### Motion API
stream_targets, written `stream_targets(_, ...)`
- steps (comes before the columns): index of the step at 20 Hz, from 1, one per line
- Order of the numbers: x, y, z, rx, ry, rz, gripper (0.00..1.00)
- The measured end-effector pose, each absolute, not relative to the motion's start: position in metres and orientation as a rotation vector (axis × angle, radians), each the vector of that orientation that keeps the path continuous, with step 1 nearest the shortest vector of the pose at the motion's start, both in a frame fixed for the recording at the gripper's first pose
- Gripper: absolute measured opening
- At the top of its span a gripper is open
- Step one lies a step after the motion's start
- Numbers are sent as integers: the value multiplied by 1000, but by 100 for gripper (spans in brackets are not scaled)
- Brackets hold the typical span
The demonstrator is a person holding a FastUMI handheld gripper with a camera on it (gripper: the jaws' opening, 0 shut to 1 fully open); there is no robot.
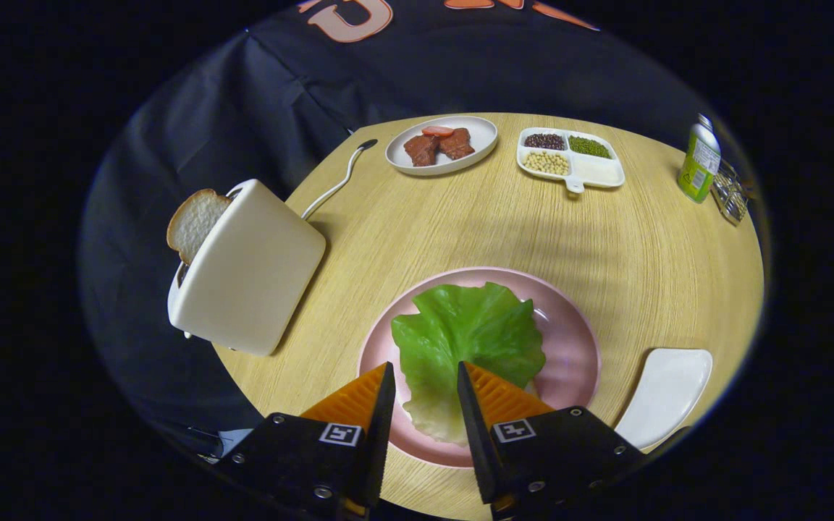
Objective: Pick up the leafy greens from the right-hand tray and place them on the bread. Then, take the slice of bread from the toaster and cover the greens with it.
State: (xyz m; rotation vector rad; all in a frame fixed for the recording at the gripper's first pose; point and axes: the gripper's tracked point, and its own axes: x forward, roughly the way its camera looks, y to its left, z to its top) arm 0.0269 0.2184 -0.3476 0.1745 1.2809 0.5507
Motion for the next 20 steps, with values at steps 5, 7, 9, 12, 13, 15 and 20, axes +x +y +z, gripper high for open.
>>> stream_targets(5,36,243,-294,200,1219,581,68)
stream_targets(7,41,255,-275,199,1196,589,74)
stream_targets(9,45,269,-259,204,1183,591,84)
stream_targets(12,53,287,-237,185,1167,581,95)
stream_targets(13,57,295,-231,176,1160,578,97)
stream_targets(15,59,314,-220,176,1161,586,97)
stream_targets(20,62,354,-203,150,1166,601,97)
